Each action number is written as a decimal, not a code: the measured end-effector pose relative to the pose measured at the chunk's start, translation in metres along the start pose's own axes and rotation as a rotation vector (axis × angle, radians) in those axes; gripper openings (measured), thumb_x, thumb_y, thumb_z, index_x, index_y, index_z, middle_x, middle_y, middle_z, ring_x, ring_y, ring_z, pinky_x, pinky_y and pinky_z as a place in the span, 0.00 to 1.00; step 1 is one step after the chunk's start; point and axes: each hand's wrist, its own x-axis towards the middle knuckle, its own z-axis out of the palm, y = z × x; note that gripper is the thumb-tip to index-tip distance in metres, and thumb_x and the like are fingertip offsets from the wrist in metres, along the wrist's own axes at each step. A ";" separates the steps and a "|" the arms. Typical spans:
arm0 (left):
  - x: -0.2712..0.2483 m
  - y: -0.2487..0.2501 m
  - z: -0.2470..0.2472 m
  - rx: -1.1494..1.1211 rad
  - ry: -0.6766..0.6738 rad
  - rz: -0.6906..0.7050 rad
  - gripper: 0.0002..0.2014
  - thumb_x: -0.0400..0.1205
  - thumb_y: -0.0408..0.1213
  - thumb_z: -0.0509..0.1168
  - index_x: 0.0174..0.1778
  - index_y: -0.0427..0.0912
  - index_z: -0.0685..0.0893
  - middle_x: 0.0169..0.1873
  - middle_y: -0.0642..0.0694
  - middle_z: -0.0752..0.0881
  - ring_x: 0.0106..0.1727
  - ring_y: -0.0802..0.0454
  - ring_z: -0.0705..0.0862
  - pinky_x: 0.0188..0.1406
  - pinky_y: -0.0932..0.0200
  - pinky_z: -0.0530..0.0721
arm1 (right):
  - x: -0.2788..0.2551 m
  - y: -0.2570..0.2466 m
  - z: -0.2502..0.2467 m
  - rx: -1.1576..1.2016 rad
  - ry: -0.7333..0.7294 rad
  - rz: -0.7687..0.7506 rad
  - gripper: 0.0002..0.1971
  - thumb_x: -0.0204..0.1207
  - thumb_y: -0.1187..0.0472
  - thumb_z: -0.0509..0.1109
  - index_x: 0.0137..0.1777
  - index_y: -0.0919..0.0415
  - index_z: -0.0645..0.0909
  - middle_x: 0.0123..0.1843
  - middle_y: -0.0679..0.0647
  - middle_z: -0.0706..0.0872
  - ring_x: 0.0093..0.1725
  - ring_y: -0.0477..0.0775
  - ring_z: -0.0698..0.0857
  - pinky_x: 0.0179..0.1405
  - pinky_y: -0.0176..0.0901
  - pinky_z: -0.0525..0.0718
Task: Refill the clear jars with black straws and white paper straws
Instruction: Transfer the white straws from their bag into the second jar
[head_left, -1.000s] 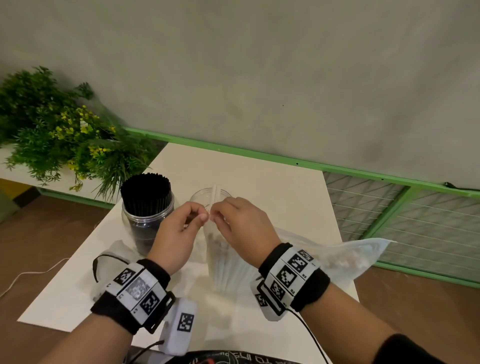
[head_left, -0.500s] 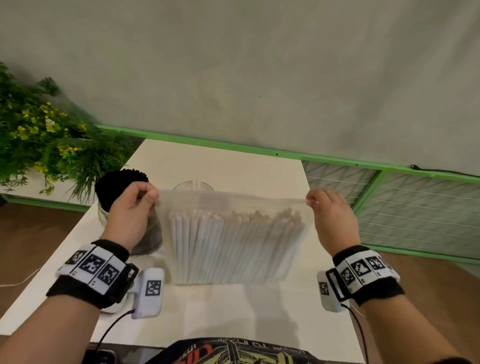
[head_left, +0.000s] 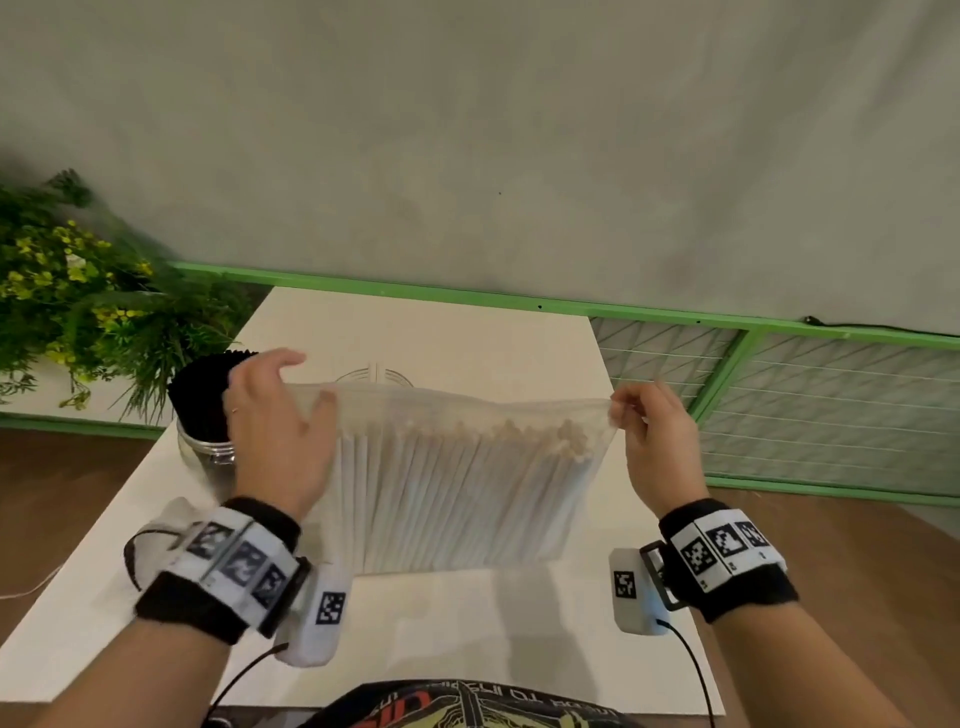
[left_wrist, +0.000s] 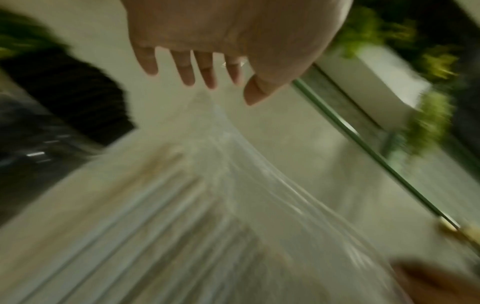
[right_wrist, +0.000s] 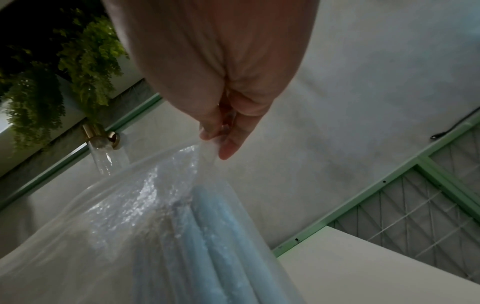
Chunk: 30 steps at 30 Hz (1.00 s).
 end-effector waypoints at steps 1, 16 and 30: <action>-0.006 0.020 0.007 0.014 -0.041 0.156 0.23 0.76 0.39 0.66 0.68 0.42 0.72 0.69 0.39 0.72 0.72 0.43 0.68 0.72 0.54 0.60 | -0.002 -0.001 0.000 0.007 0.003 -0.016 0.16 0.74 0.83 0.59 0.47 0.64 0.81 0.42 0.53 0.80 0.41 0.52 0.81 0.46 0.30 0.78; 0.013 0.083 0.117 0.494 -1.086 0.521 0.15 0.78 0.55 0.66 0.36 0.49 0.75 0.41 0.48 0.82 0.48 0.44 0.83 0.41 0.57 0.75 | -0.012 -0.017 -0.011 0.118 0.069 -0.083 0.06 0.80 0.70 0.67 0.53 0.63 0.83 0.50 0.50 0.81 0.48 0.36 0.79 0.50 0.31 0.79; 0.046 0.058 0.043 -0.523 -0.680 -0.091 0.03 0.76 0.39 0.73 0.42 0.51 0.86 0.39 0.50 0.88 0.47 0.48 0.87 0.57 0.43 0.86 | -0.031 0.005 0.024 0.676 -0.157 0.630 0.56 0.47 0.32 0.83 0.75 0.56 0.69 0.67 0.50 0.81 0.66 0.51 0.81 0.69 0.54 0.77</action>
